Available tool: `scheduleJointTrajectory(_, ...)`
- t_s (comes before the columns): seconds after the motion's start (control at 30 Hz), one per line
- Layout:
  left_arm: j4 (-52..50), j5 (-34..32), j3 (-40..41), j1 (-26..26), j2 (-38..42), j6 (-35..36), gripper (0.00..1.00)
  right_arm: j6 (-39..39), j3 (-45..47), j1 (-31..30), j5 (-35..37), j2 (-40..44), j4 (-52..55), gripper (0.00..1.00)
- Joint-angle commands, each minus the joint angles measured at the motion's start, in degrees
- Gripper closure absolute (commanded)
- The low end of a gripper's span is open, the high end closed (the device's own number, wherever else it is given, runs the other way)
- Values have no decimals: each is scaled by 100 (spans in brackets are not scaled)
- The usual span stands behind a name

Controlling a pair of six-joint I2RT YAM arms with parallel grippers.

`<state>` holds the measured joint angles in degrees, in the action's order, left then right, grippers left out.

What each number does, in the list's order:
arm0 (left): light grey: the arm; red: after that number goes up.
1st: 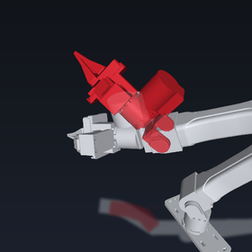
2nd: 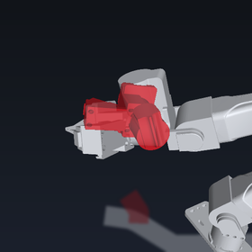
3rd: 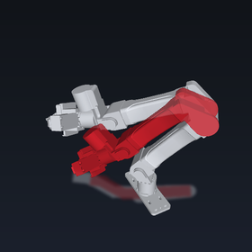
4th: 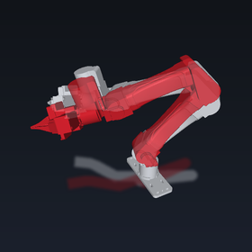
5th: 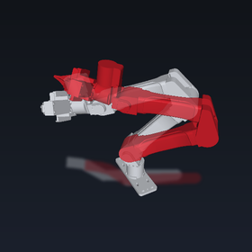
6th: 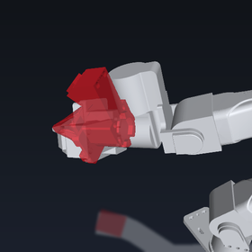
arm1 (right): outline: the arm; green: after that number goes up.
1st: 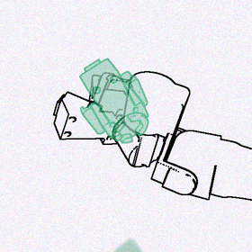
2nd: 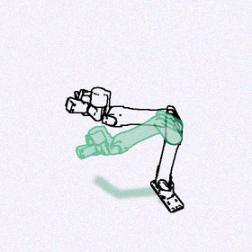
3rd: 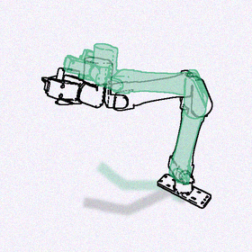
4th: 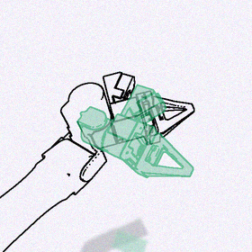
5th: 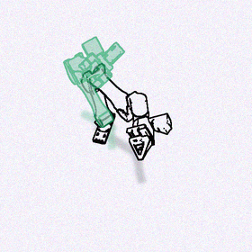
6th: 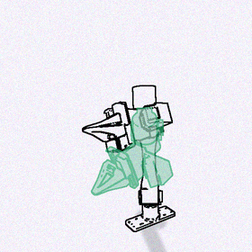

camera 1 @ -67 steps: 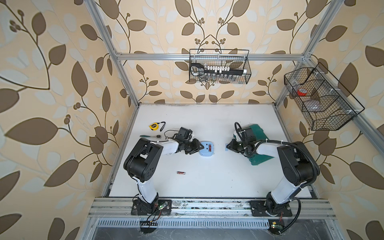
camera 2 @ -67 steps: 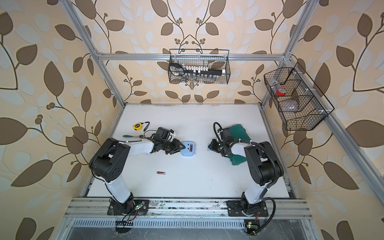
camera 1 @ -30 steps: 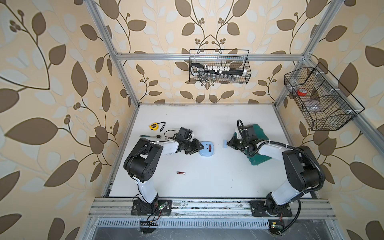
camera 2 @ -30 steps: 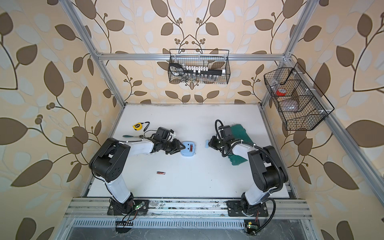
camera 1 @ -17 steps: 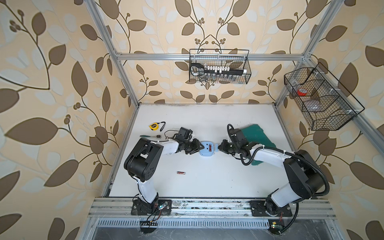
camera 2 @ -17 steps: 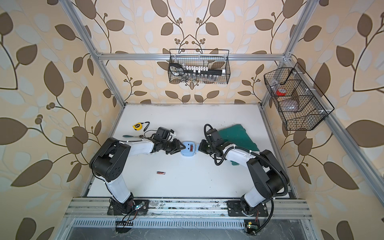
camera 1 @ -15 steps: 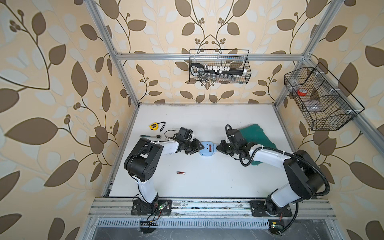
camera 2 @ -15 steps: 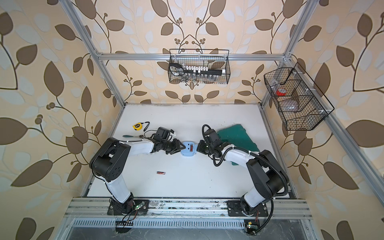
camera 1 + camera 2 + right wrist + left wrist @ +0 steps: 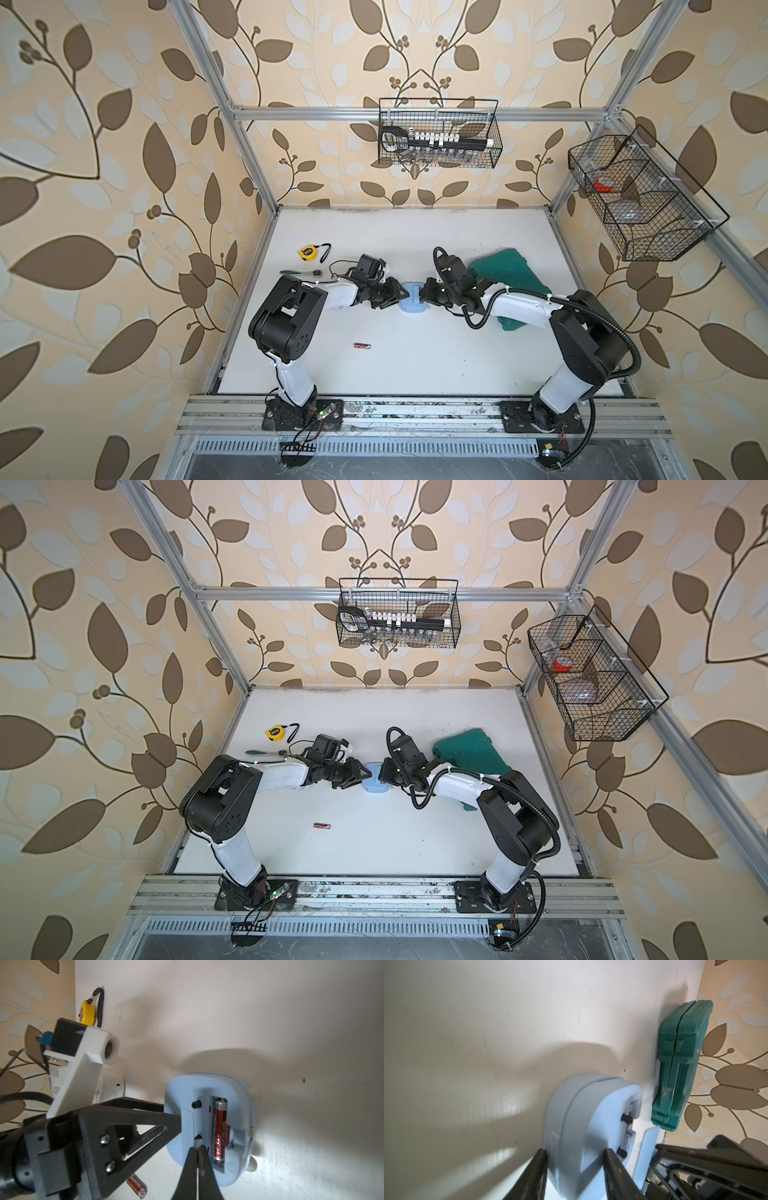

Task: Insert the battery into the alarm
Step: Install the cover on the alarm.

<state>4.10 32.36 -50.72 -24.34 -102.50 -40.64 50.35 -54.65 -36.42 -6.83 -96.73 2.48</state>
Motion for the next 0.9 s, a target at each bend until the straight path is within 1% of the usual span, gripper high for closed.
scheduleJointTrajectory(0.0,-594,-283,141,-54,-240,39,55,42,-208,-12,242,-74,278,98)
scheduleJointTrajectory(0.87,-612,-299,129,-53,-253,48,56,-137,-238,111,305,-206,392,98)
